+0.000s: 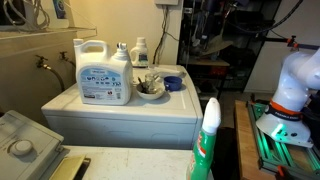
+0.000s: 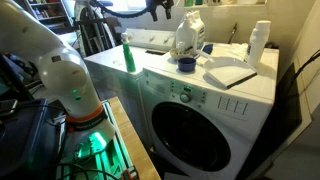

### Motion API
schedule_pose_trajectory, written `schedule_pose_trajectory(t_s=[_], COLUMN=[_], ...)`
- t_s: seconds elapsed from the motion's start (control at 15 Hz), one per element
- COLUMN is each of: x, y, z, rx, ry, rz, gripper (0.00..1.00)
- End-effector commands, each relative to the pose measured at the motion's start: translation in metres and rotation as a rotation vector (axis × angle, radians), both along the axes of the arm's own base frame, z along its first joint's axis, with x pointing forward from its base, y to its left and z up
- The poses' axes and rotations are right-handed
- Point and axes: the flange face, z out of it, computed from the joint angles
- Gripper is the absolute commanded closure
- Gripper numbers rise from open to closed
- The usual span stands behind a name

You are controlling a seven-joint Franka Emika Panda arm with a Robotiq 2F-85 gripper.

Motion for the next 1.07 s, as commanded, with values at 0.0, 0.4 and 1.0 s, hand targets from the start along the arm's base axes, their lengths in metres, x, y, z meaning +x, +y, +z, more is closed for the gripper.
schedule_pose_trajectory(t_s=[0.0,0.4,1.0], x=[0.043,0.129,0.161], y=[0.037,0.069,0.064], z=[-0.041,-0.112,-0.136], rx=[-0.095,-0.276,-0.277], ry=[0.015,0.081,0.148], rz=[0.179,0.448,0.562], gripper=[0.0,0.0,0.0])
